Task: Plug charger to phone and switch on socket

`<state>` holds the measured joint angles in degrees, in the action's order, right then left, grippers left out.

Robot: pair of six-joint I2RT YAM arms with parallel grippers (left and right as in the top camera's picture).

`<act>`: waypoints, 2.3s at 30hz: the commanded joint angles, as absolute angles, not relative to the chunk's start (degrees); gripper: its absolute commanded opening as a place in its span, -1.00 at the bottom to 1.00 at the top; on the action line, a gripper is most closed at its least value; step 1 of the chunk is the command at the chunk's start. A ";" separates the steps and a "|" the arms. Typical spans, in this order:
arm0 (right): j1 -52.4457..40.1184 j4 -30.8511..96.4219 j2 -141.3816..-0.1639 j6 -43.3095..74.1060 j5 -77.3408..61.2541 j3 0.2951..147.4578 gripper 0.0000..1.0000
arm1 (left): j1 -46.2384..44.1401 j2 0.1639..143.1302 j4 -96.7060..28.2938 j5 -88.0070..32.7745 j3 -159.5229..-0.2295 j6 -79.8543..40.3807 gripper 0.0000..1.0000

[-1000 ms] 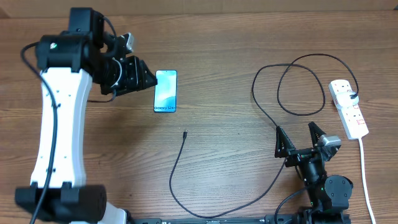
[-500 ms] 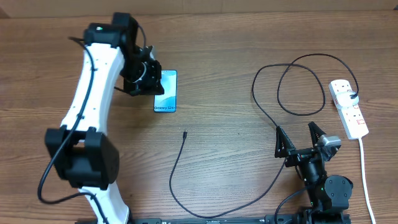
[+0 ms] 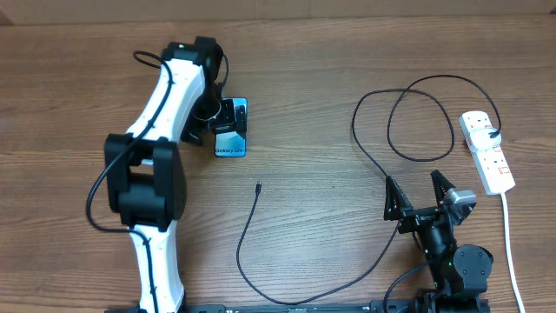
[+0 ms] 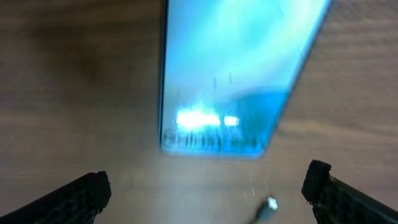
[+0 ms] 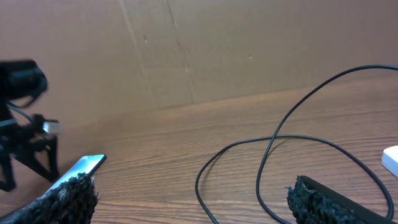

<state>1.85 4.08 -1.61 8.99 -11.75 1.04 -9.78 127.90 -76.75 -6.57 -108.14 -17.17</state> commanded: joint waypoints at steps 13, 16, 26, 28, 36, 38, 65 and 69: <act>2.00 3.75 -1.37 9.10 -11.66 0.45 1.00 | -10.33 133.73 -62.70 -5.54 -108.05 -12.86 0.99; 2.00 3.75 -1.37 9.10 -11.66 0.45 1.00 | -10.72 133.75 -62.24 -5.30 -108.03 -12.84 1.00; 2.00 3.75 -1.37 9.13 -11.66 0.45 1.00 | -13.54 133.75 -62.41 -1.50 -107.96 -12.86 1.00; 2.00 3.75 -1.37 9.10 -11.66 0.45 1.00 | -13.89 133.75 -62.65 0.19 -107.87 -12.88 0.99; 2.00 3.75 -1.37 9.10 -11.66 0.45 1.00 | -14.28 133.75 -62.24 0.45 -104.57 -14.20 1.00; 2.00 3.75 -1.37 9.10 -11.66 0.45 1.00 | -14.28 133.75 -61.23 0.45 -103.46 -14.20 0.99; 2.00 3.75 -1.37 9.10 -11.66 0.45 1.00 | -14.35 133.75 -72.79 -4.23 -102.72 -18.90 1.00; 2.00 3.75 -1.37 9.10 -11.66 0.45 1.00 | -14.35 133.75 -66.63 -3.62 -102.72 -18.83 0.99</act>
